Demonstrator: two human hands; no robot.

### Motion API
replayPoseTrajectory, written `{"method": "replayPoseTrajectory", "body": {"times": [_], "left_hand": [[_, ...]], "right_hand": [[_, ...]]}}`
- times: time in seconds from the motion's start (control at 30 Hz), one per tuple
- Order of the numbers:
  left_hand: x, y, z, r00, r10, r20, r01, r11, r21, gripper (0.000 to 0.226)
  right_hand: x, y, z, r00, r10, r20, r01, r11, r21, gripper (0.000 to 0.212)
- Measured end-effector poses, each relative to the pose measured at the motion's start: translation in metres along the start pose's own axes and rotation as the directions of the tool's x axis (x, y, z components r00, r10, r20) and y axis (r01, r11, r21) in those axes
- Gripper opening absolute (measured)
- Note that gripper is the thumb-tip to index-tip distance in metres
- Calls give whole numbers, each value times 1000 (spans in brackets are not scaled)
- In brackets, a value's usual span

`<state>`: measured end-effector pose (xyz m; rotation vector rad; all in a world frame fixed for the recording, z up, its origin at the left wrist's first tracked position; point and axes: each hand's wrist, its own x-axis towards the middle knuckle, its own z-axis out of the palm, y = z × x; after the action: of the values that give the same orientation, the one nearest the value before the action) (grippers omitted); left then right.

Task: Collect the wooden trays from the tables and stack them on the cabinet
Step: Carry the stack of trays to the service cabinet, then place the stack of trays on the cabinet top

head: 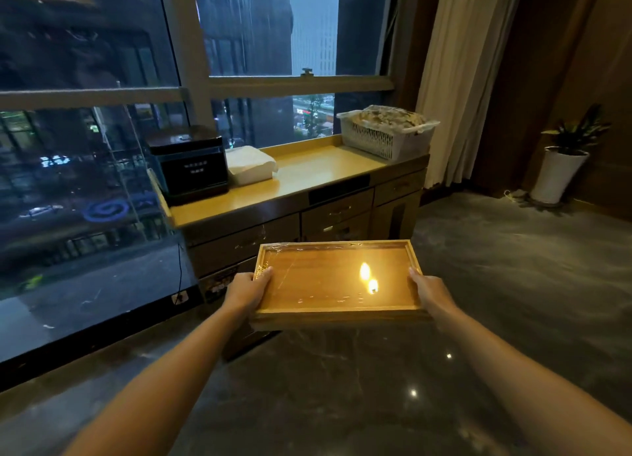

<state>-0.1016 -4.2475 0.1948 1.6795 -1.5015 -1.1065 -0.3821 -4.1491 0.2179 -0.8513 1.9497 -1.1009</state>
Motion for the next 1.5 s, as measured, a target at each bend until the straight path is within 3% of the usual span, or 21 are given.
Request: {"method": "replayPoseTrajectory", "body": {"times": [0.27,0.6,0.8,1.1,1.33,1.5], "left_hand": [[208,51,87,998,-48,-50,48,999,-9,35],[447,159,133,988,-89,-129,91,996,7,50],[589,177,147,978,-125,-166,139,988,73,58],[827,208,151,968,-184,-172,170,981,-94,56],[937,227,139,943,-297,-153,260,940,-219,52],[991,222,141,907,-393,-149,347,901,-263,51]], "right_hand": [[255,-41,21,996,-6,93,2,999,39,51],[524,-177,38,983,-98,153,105,994,-34,52],[664,-215,89,981,-65,183,74,996,-41,53],[886,-313,191,973,-59,223,72,996,-54,48],[987,-358,248,956,-13,295,46,993,-105,56],[1042,-375,284,914,39,404,20,990,-140,49]]}}
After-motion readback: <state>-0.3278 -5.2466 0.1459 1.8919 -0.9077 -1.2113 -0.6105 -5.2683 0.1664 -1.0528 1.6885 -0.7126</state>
